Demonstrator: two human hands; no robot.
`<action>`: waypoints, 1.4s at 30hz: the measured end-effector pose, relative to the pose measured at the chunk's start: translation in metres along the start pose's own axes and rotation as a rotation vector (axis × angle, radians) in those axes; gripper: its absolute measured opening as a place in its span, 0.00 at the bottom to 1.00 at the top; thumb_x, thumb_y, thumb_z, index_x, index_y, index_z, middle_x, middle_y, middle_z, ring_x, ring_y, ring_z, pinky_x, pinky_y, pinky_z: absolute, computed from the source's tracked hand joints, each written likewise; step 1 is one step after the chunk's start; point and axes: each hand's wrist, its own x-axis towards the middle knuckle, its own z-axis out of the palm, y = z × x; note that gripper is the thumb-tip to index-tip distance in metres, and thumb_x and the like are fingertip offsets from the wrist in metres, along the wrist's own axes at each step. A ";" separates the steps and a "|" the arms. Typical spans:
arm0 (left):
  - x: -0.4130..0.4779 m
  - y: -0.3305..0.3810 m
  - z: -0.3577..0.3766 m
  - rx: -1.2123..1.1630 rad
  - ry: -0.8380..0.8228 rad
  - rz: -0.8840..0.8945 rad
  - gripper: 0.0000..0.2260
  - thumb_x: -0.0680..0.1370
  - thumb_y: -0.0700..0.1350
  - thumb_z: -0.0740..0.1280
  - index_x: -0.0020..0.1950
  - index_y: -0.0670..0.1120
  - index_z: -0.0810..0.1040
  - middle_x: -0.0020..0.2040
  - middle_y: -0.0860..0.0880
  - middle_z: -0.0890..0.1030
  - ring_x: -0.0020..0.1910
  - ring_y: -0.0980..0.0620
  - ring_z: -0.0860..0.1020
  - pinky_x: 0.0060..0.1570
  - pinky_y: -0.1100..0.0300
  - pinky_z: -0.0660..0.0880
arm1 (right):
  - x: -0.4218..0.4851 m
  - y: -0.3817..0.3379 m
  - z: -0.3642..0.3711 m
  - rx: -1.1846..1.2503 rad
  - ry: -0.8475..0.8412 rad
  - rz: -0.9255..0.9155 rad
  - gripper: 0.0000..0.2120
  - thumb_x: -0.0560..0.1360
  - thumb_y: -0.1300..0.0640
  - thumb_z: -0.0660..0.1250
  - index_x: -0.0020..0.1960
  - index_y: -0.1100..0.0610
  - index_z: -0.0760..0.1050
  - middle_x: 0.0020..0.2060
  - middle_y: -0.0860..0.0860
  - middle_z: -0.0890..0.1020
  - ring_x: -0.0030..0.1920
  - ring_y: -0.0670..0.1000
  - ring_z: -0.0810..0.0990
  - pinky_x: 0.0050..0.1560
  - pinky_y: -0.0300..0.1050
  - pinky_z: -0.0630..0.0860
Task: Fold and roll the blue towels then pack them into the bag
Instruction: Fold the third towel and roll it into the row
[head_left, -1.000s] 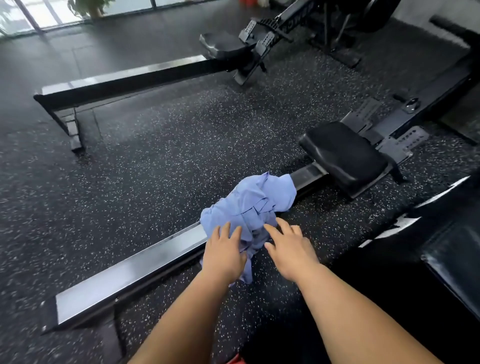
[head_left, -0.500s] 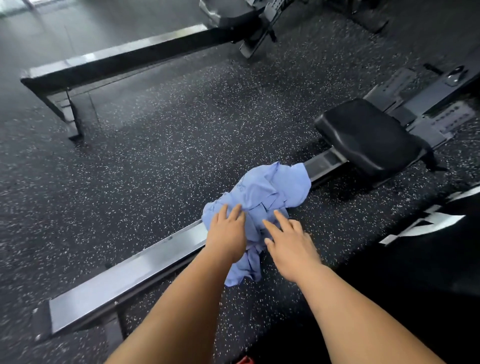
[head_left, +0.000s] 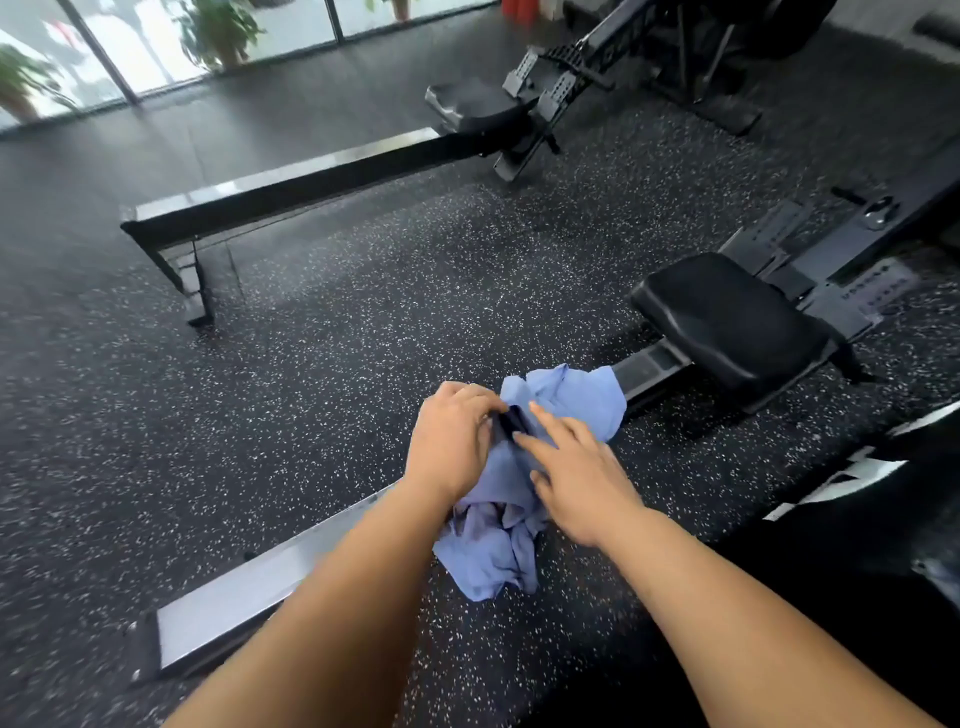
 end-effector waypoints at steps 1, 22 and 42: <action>0.002 0.004 -0.010 -0.014 0.002 -0.005 0.12 0.76 0.38 0.69 0.54 0.52 0.86 0.54 0.57 0.85 0.55 0.47 0.77 0.58 0.46 0.76 | 0.000 -0.005 -0.011 0.011 0.002 -0.020 0.26 0.85 0.51 0.59 0.82 0.42 0.61 0.84 0.40 0.44 0.81 0.54 0.50 0.77 0.58 0.62; -0.031 0.124 -0.134 -0.108 -0.067 -0.100 0.18 0.69 0.64 0.76 0.53 0.62 0.74 0.45 0.64 0.81 0.53 0.53 0.81 0.58 0.48 0.79 | -0.106 -0.065 -0.206 0.194 0.401 -0.099 0.31 0.74 0.71 0.59 0.75 0.56 0.74 0.74 0.48 0.74 0.73 0.52 0.72 0.73 0.44 0.66; -0.042 0.345 -0.117 -0.214 -0.013 0.340 0.08 0.82 0.52 0.69 0.51 0.53 0.87 0.46 0.53 0.87 0.47 0.48 0.83 0.47 0.53 0.77 | -0.368 0.037 -0.281 0.401 1.227 0.309 0.07 0.75 0.53 0.77 0.53 0.47 0.88 0.41 0.40 0.86 0.44 0.40 0.84 0.51 0.38 0.79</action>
